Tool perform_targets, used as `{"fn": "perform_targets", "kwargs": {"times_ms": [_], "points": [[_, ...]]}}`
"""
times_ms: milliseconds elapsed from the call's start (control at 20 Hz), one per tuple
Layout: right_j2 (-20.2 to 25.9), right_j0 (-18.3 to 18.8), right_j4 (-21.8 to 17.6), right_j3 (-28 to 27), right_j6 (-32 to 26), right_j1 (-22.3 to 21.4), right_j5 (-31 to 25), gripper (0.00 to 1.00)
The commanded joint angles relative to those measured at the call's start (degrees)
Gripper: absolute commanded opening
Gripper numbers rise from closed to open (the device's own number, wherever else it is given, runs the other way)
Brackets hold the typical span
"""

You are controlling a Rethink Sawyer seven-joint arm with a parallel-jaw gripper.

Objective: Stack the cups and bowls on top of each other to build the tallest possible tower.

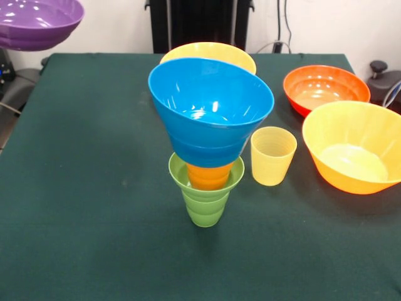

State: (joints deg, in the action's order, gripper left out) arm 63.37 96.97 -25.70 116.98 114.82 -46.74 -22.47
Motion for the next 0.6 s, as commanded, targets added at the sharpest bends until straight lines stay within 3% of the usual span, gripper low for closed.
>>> {"fn": "perform_targets", "kwargs": {"times_ms": [50,600], "points": [[-4.7,-5.5,-5.8,-3.7,-13.6,-5.9,-16.2,0.0],[-1.0,-5.4,-7.2,-1.4,-10.4,-5.2,-13.2,0.0]]}}
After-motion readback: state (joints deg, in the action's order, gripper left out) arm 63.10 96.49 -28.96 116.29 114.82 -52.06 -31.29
